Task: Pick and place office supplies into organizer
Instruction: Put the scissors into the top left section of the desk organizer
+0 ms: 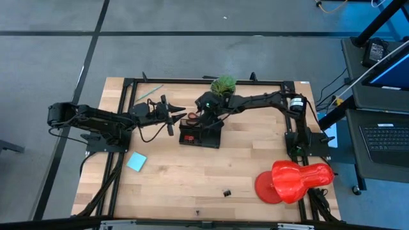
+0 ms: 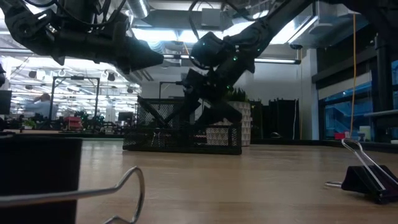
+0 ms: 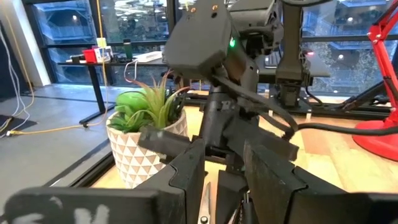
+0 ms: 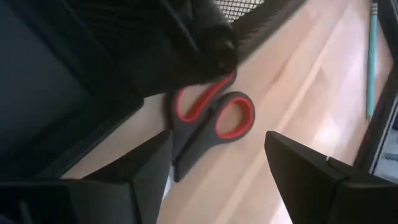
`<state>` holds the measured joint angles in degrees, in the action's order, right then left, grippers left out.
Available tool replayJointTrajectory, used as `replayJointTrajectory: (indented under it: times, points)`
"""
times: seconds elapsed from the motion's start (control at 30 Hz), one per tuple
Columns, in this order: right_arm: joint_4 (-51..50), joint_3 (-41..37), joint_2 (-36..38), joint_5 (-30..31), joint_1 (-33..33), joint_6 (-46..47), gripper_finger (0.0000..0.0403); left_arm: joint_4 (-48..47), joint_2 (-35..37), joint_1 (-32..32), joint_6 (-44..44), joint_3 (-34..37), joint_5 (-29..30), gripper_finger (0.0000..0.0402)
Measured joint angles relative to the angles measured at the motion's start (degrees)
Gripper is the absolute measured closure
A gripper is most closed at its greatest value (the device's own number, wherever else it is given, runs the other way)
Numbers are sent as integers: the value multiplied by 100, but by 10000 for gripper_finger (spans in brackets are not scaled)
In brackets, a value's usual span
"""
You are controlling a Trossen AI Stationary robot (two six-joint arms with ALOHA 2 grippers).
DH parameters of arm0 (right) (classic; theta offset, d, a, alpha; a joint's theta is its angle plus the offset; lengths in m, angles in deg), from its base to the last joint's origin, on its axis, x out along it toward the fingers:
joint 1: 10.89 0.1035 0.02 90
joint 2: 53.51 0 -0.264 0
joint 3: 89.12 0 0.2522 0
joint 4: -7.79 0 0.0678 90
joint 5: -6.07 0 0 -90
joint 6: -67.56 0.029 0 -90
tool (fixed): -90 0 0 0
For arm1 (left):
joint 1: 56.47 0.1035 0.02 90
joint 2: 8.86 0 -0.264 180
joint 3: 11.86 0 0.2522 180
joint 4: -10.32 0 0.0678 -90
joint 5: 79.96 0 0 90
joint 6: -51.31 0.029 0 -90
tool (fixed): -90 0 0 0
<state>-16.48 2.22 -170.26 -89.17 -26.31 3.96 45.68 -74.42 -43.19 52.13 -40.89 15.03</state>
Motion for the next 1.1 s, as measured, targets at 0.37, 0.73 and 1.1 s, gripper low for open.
replayJointTrajectory:
  times: [0.37,0.73,1.1]
  points:
    - [-220,33,-236,-337,-34,487,144,-13,0,11,0,0,6,295]
    - [-611,4,-269,-352,-142,1088,144,-13,0,11,0,0,8,296]
    - [-524,81,-286,-371,-17,1054,144,-15,0,11,0,0,8,295]
